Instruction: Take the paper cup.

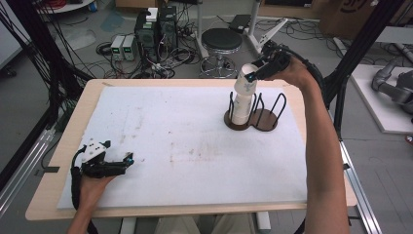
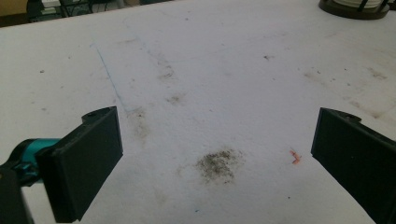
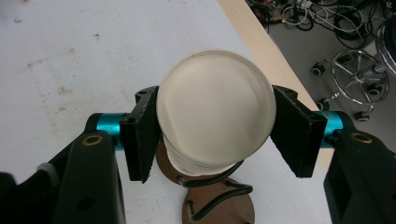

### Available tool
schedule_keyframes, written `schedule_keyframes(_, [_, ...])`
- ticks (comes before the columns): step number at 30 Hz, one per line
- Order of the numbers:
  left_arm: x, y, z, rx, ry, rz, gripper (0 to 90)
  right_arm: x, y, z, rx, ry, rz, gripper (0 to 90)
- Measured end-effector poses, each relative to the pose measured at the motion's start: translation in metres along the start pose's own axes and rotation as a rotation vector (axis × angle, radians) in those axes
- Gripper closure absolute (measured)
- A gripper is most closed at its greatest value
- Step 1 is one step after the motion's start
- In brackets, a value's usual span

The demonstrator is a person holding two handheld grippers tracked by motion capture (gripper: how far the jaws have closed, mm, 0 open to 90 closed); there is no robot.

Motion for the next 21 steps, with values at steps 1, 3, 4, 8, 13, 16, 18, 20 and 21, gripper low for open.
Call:
schedule_keyframes(1, [0.0,0.0,0.0,0.0,-0.001,-0.001,1.9,0.002,0.001,0.002,0.005,0.003,-0.013,38.3])
schedule_keyframes(3, [0.0,0.0,0.0,0.0,-0.003,0.0,1.9,0.003,0.0,0.006,-0.004,0.003,-0.026,38.3])
schedule_keyframes(4, [0.0,0.0,0.0,0.0,-0.003,-0.002,1.9,0.003,0.0,0.006,-0.004,0.003,-0.026,38.3])
schedule_keyframes(8, [0.0,0.0,0.001,0.012,-0.006,-0.002,1.9,0.005,-0.006,0.014,-0.01,-0.024,-0.051,38.2])
schedule_keyframes(13, [0.0,0.0,0.0,0.007,-0.009,-0.001,1.9,0.012,-0.015,0.029,-0.044,0.007,-0.154,38.2])
schedule_keyframes(16, [0.0,0.0,0.0,0.009,-0.01,-0.002,1.9,0.015,-0.02,0.041,-0.053,0.006,-0.192,38.3])
schedule_keyframes(18, [0.0,0.0,0.001,0.011,-0.013,-0.002,2.0,0.015,-0.02,0.051,-0.057,0.02,-0.236,38.3])
schedule_keyframes(20, [0.0,0.0,0.001,0.015,-0.016,-0.005,1.9,0.013,-0.021,0.06,-0.048,0.004,-0.243,38.2])
schedule_keyframes(21, [0.001,0.0,0.001,0.014,-0.017,-0.005,1.9,0.012,-0.022,0.067,-0.045,0.001,-0.257,38.3])
Point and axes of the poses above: each handheld gripper's, and its own axes: x roughly backward along the jaws, y roughly out of its top, z roughly to its left, the point moved 8 cm from there along -x, roughly forward along the jaws, and after that the axes turned 12 degrees about y, right-handed, at the moved point
